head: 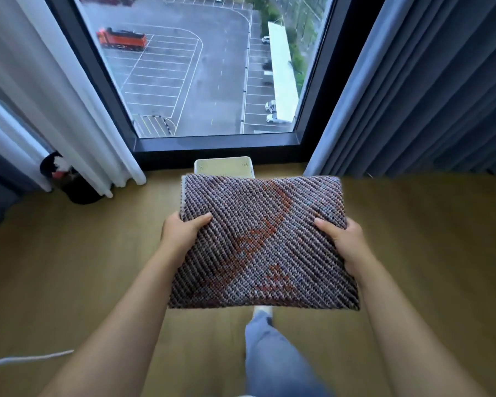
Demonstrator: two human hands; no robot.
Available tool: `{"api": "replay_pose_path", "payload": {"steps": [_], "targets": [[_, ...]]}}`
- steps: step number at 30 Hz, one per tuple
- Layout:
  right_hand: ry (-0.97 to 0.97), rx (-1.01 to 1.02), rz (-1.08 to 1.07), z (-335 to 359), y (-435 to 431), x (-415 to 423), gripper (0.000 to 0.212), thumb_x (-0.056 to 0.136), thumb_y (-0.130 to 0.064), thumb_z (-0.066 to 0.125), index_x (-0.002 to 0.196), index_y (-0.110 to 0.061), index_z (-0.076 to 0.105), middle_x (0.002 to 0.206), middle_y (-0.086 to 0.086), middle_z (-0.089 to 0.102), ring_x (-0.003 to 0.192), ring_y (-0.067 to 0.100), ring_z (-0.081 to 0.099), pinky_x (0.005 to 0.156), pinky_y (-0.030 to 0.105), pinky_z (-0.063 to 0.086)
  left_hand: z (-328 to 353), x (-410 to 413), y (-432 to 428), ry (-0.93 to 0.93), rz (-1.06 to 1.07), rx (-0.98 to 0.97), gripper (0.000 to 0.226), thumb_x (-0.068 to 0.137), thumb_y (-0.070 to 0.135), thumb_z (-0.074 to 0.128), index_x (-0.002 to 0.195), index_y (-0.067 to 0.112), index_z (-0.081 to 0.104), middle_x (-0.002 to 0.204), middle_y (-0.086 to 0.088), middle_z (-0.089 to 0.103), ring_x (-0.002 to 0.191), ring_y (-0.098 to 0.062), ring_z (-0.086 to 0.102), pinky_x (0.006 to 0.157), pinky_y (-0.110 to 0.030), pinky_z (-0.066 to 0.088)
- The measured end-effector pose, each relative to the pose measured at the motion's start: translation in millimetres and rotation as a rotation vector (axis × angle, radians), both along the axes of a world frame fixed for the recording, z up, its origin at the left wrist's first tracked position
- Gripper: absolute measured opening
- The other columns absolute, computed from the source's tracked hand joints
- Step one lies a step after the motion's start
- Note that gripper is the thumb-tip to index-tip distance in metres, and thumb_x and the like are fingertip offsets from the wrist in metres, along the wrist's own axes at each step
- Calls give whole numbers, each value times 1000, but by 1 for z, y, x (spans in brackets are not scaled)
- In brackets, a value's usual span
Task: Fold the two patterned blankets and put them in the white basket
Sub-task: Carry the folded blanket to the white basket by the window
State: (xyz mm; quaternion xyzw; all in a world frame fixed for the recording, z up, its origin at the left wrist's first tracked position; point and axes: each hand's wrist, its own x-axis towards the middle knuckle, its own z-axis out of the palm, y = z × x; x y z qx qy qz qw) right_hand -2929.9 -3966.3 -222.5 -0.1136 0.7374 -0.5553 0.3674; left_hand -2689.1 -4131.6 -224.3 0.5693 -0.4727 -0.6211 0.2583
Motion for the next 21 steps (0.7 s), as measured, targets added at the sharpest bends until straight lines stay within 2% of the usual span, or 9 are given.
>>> {"api": "replay_pose_path", "payload": {"steps": [6, 9, 11, 14, 17, 19, 21], "targets": [[15, 46, 35, 0, -126, -112, 37, 77, -21, 74, 109, -14, 55, 101, 5, 64, 87, 21, 63, 81, 35, 50, -8, -101, -111, -20, 33, -11, 22, 80, 19, 72, 98, 18, 58, 99, -6, 65, 85, -20, 64, 85, -34, 50], [40, 61, 54, 1, -192, -151, 35, 77, -19, 74, 107, -15, 56, 106, 8, 64, 94, 26, 62, 89, 40, 50, -11, -137, -172, -33, 39, -22, 26, 82, 17, 69, 106, 15, 59, 103, -6, 65, 96, -24, 63, 93, -39, 48], [48, 67, 49, -6, -233, -172, 32, 78, -18, 73, 105, -15, 57, 107, 9, 65, 95, 26, 62, 89, 39, 50, -18, -158, -214, -20, 42, -4, 25, 83, 16, 68, 105, 16, 58, 104, -7, 64, 100, -26, 62, 96, -43, 47], [67, 86, 42, -30, -301, -205, 33, 78, -17, 73, 108, -13, 59, 107, 9, 65, 95, 25, 62, 85, 34, 48, -47, -193, -287, -38, 10, 42, 27, 83, 15, 68, 108, 13, 57, 110, -11, 64, 101, -28, 62, 97, -46, 47], [96, 144, 27, -67, -364, -233, 37, 79, -18, 73, 112, -11, 58, 108, 7, 64, 95, 23, 61, 82, 31, 46, -91, -226, -357, -46, -34, 101, 33, 82, 7, 67, 113, 9, 55, 117, -14, 63, 98, -25, 61, 93, -38, 47], [140, 206, 11, -97, -407, -253, 42, 79, -19, 73, 116, -7, 57, 111, 8, 64, 98, 23, 60, 86, 33, 47, -125, -249, -406, -72, -82, 156, 39, 81, 1, 66, 117, 7, 53, 117, -13, 62, 94, -21, 60, 85, -33, 47], [188, 253, 10, -127, -446, -269, 44, 79, -20, 73, 117, -5, 56, 112, 9, 64, 98, 23, 60, 89, 34, 47, -157, -268, -448, -94, -116, 180, 45, 80, -3, 66, 121, 6, 50, 117, -11, 62, 95, -20, 60, 84, -32, 47]]}}
